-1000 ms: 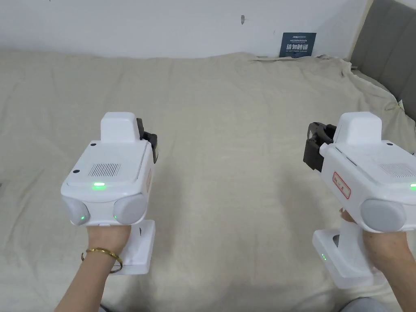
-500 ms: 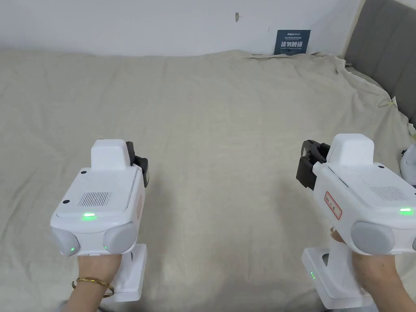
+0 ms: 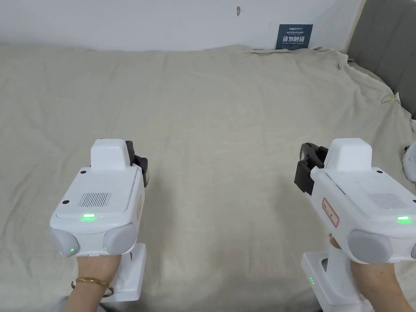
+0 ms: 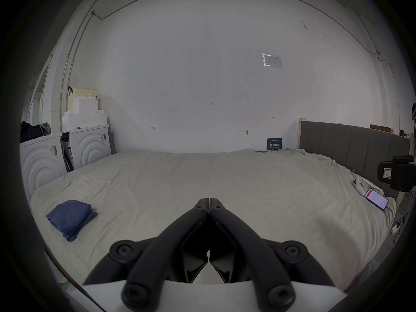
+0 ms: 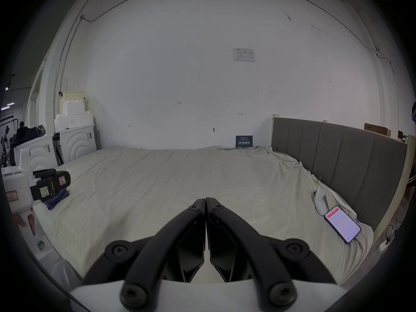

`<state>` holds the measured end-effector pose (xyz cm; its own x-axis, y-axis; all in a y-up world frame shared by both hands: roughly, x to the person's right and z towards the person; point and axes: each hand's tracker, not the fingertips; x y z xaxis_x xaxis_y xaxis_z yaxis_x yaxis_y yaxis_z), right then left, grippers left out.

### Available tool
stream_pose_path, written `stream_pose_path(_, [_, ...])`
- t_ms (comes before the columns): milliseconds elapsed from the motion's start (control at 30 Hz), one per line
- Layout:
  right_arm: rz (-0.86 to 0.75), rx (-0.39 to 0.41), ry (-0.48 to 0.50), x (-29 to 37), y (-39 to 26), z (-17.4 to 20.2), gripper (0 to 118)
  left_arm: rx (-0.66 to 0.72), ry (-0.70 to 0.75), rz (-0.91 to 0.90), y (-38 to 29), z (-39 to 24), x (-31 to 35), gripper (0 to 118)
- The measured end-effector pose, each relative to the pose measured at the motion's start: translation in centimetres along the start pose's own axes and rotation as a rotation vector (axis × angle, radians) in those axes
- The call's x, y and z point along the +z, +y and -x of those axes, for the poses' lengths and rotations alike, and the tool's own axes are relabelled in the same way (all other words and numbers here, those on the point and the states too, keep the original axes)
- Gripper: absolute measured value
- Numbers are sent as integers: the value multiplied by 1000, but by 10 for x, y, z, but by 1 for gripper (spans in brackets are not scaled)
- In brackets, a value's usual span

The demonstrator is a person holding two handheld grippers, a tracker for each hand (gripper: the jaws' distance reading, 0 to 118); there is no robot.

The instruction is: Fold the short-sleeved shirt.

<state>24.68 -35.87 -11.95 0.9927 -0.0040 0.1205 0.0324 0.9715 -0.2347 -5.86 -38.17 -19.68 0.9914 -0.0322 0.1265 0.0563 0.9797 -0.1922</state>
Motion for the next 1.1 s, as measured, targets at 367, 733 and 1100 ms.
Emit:
stream_pose_path(367, [-3,0,3,1,2,1,0,-2,-5,1,-1,-3,-1,0])
stream_pose_path(733, [-1,8,9,0,1,4,0,4,-8,3,-2,-3,-1,0])
stream_pose_path(1100, [0,1,6,0,0,4,0,-6,-15,11,-5,-4,-1,0])
